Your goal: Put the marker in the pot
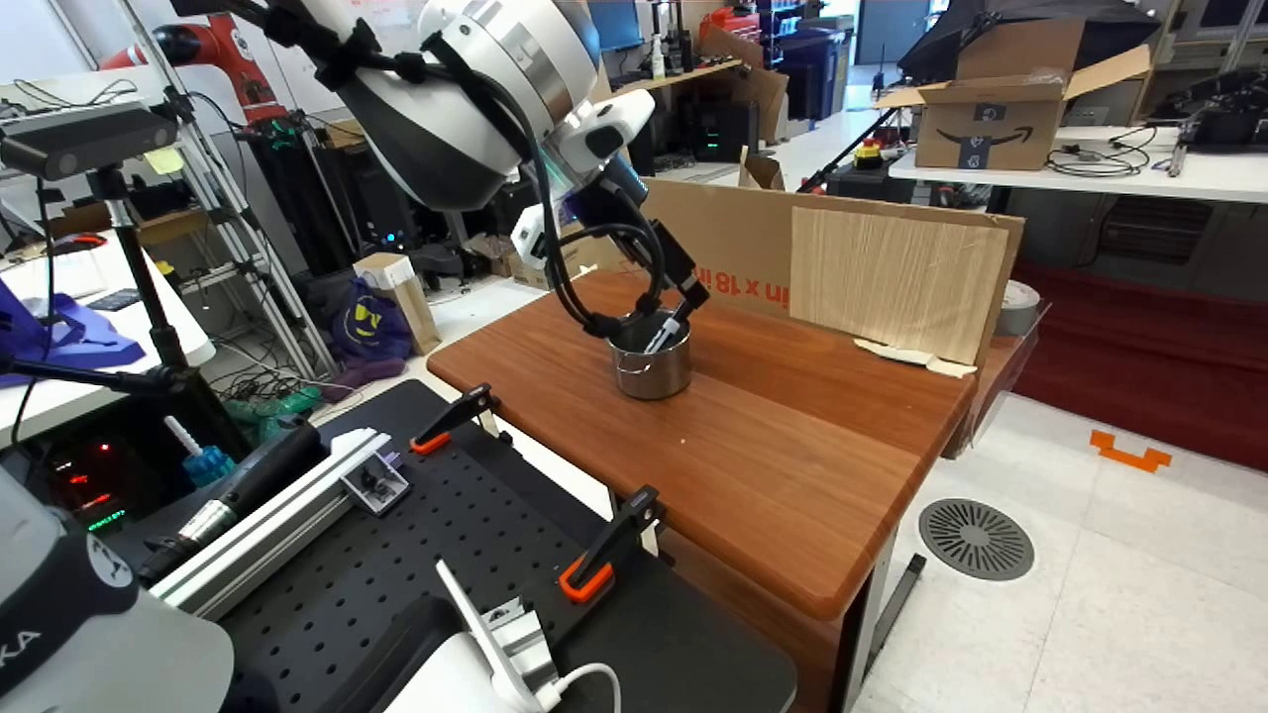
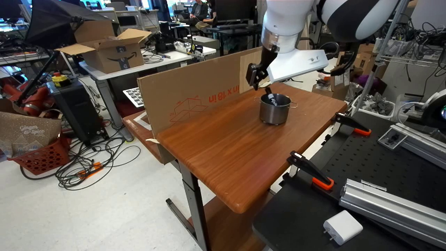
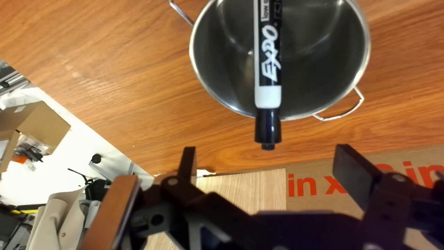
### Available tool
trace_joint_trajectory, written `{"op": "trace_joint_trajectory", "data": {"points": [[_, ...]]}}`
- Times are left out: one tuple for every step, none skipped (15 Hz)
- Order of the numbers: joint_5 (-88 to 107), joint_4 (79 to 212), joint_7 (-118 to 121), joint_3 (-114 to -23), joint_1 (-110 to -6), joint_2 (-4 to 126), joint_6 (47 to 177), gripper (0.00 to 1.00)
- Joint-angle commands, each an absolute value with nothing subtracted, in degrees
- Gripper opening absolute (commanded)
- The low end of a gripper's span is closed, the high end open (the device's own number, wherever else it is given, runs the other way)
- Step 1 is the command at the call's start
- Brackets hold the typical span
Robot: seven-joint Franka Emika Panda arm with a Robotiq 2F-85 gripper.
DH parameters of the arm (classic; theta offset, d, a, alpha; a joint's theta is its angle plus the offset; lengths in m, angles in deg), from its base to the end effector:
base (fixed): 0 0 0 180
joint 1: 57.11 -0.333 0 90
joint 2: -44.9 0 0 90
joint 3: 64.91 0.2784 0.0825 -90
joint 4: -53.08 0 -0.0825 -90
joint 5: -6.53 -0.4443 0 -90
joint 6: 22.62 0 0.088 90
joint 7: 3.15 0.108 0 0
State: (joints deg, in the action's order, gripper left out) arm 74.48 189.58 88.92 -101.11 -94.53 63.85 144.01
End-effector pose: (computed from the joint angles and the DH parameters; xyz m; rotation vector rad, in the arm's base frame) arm 0.5130 0.0399 0.1188 2.7110 -0.5323 0.6913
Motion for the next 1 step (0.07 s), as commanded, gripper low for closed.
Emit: {"op": "trace_joint_trajectory", "data": {"points": [[74.67, 189.67, 88.92, -101.16, -94.53, 63.71, 144.01, 1.0]]}}
